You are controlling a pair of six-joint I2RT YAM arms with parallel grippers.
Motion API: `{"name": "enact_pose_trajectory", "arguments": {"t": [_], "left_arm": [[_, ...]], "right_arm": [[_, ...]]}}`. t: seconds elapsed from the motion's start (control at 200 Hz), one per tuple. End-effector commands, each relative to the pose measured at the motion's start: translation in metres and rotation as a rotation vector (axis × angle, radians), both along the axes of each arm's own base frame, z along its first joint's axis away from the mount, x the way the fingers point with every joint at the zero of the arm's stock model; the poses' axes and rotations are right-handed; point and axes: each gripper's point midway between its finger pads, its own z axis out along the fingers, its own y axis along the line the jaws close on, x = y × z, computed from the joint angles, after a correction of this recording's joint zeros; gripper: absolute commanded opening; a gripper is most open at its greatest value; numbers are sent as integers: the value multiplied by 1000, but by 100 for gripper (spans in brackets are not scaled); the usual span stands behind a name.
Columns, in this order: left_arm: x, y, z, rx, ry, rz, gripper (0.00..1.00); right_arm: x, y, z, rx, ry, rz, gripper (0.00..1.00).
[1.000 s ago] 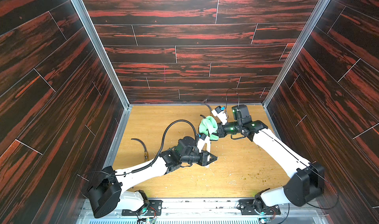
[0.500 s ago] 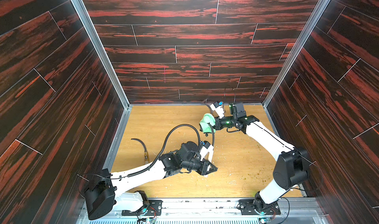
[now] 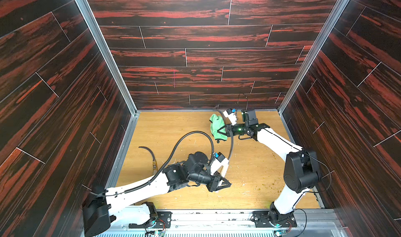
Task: Wipe small sickles with rags
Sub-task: Wipe the small sickle.
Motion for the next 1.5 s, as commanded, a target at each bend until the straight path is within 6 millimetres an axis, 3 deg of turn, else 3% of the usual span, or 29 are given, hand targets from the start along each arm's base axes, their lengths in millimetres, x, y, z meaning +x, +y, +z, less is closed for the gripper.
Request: {"name": "enact_pose_trajectory", "arguments": {"t": [0.0,0.145,0.271,0.471,0.767,1.057,1.493], "left_arm": [[24,15,2,-33,-37,151,0],[43,31,-5,-66,1,256,0],[54,37,-11,-71,24,311,0],[59,32,-11,-119,58,300,0],[56,27,-2,-153,72,260,0],[51,24,-5,-137,94,223,0],[36,12,0,-115,90,91,0]], "right_arm": [[-14,-14,7,1,-5,-33,0],[-39,-31,9,-36,-9,-72,0],[-72,-36,33,-22,-59,-59,0],[-126,-23,67,-77,-188,24,0],[-152,-2,79,-111,-272,118,0],[-150,15,88,-116,-309,163,0],[-121,37,99,-98,-340,177,0]]}}
